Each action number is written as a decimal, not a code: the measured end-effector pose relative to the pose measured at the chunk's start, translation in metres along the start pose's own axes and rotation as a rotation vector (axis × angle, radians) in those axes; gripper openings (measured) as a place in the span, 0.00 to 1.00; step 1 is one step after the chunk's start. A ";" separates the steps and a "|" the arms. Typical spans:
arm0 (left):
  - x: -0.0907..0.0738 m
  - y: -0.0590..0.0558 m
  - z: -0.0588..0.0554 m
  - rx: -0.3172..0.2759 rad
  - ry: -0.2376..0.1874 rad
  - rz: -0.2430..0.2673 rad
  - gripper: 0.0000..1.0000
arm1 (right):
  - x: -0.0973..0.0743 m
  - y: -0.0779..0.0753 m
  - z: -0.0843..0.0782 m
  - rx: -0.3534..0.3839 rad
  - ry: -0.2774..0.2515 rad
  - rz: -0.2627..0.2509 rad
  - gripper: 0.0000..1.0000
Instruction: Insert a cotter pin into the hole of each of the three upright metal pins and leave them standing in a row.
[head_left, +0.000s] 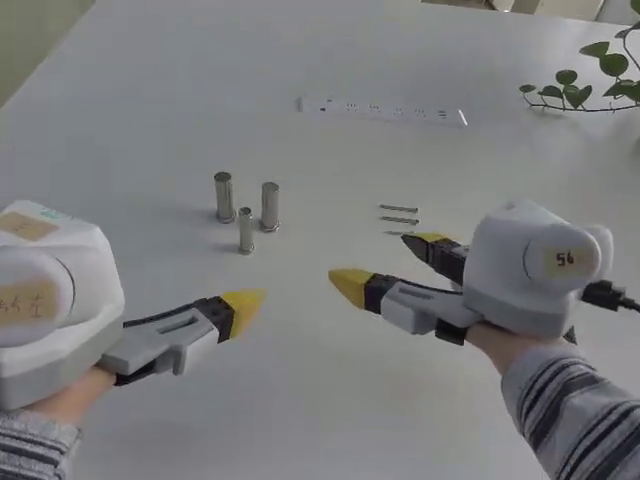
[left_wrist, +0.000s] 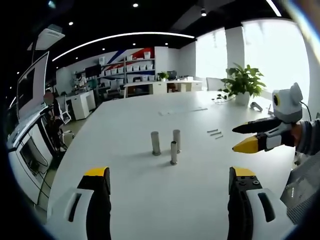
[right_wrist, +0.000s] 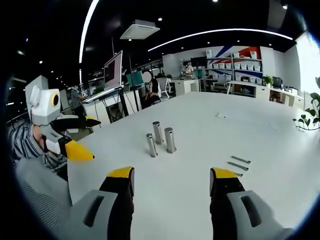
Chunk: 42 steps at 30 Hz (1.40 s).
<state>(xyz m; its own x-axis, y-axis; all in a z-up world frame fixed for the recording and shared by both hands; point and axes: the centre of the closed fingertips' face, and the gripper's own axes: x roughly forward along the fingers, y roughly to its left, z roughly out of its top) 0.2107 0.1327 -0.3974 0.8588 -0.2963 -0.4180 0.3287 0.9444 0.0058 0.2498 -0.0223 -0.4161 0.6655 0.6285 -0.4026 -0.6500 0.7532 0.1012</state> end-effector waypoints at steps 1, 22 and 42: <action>0.000 0.000 0.000 0.004 0.002 0.001 0.98 | 0.007 0.003 0.003 -0.014 0.002 0.013 0.57; 0.006 -0.001 0.003 0.044 -0.029 -0.002 0.96 | 0.090 0.033 0.011 -0.042 0.019 0.184 0.34; 0.010 -0.001 -0.002 0.029 -0.017 -0.008 0.91 | 0.132 0.048 0.008 -0.046 -0.008 0.257 0.08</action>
<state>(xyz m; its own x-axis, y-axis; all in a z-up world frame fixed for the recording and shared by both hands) 0.2181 0.1287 -0.4036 0.8623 -0.3066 -0.4031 0.3468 0.9375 0.0288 0.3090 0.0984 -0.4569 0.4793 0.7996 -0.3618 -0.8140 0.5591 0.1574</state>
